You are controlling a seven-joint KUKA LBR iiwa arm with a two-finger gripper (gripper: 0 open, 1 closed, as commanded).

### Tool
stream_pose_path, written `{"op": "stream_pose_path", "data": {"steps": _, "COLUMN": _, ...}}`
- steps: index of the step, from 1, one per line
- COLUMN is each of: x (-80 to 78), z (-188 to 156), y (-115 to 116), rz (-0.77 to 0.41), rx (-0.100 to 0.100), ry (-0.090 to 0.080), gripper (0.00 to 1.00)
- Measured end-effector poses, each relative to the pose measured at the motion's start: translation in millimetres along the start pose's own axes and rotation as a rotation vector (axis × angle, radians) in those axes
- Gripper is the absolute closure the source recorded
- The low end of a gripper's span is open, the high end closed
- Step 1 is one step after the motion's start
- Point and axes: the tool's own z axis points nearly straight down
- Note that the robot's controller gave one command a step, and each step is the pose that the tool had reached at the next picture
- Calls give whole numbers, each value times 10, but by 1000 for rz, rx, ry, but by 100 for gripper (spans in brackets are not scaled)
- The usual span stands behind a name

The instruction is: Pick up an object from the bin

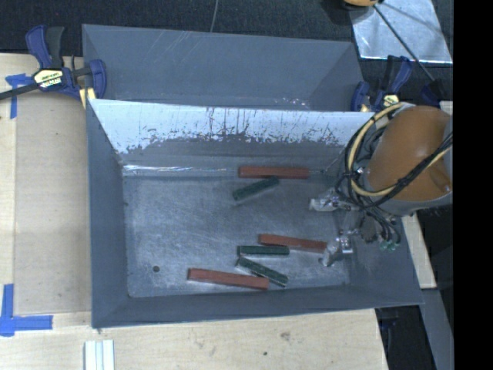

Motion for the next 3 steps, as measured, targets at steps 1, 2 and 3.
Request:
{"op": "stream_pose_path", "data": {"steps": 1, "x": -10, "z": 480, "y": -54, "rz": -104, "rx": 3, "ry": -22, "gripper": 100}}
{"op": "stream_pose_path", "data": {"steps": 2, "x": -10, "z": 480, "y": -54, "rz": -104, "rx": 3, "ry": -22, "gripper": 100}}
{"op": "stream_pose_path", "data": {"steps": 3, "x": -22, "z": -790, "y": -132, "rz": -224, "rx": -1, "ry": 4, "gripper": 100}}
